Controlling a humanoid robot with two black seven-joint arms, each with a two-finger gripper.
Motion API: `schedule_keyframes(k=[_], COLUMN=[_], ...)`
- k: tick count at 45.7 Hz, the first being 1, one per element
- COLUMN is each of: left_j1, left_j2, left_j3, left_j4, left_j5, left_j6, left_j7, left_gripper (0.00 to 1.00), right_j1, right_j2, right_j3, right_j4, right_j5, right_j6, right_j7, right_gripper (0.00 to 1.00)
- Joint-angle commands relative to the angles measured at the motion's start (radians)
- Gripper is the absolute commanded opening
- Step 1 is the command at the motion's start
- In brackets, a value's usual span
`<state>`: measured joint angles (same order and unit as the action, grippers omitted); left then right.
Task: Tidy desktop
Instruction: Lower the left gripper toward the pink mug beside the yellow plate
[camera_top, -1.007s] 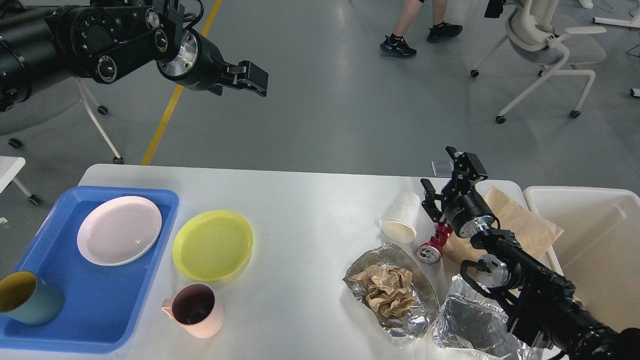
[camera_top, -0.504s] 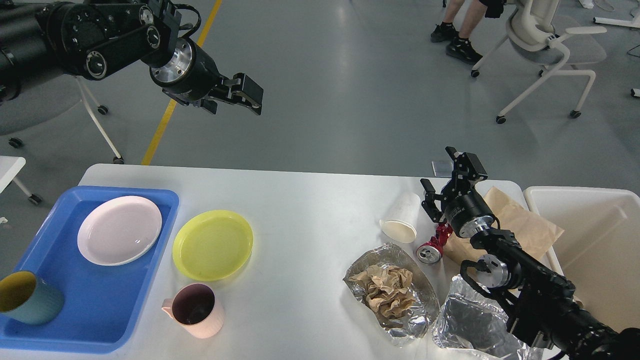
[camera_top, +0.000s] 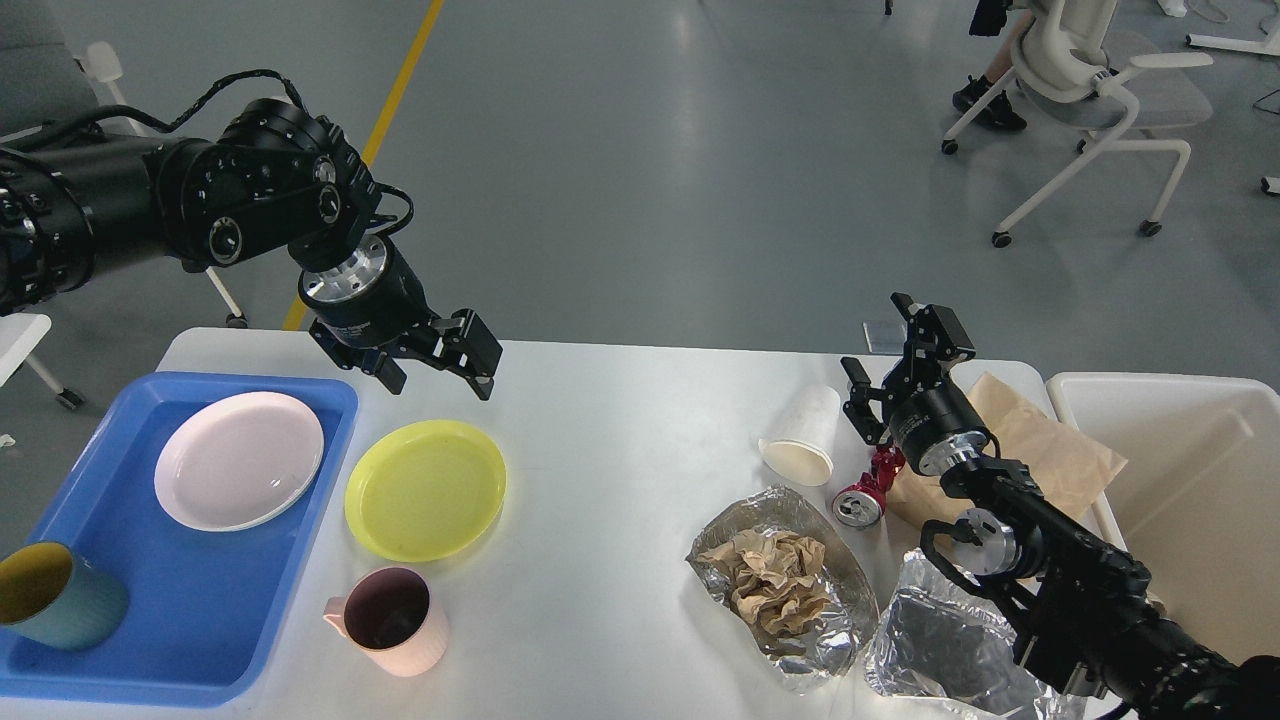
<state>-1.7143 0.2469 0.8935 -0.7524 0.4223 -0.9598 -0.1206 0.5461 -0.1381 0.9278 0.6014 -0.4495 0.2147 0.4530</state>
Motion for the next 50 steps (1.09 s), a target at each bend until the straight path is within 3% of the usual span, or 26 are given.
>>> schedule_keyframes(k=[1,22,50], left_j1=[0.031,0.065,0.159], left_j2=[0.0,0.014,-0.046], left_j3=[0.024,0.091,0.09], left_j4=[-0.03,-0.199,-0.228], left_j5=[0.001,-0.007,-0.013], left_j6=[0.0,0.0,0.0], left_j7=[-0.001,-0.013,-0.005], left_gripper=[0.96,0.96,0.96], right_j1=[0.0,0.0,0.0], right_j2=[0.0,0.0,0.0], right_j3=[0.0,0.0,0.0], right_j4=[0.0,0.001,0.0], right_j5=[0.0,0.0,0.0], right_j6=[0.0,0.0,0.0], right_j7=[0.0,0.001,0.0], right_gripper=[1.0,1.0,1.0])
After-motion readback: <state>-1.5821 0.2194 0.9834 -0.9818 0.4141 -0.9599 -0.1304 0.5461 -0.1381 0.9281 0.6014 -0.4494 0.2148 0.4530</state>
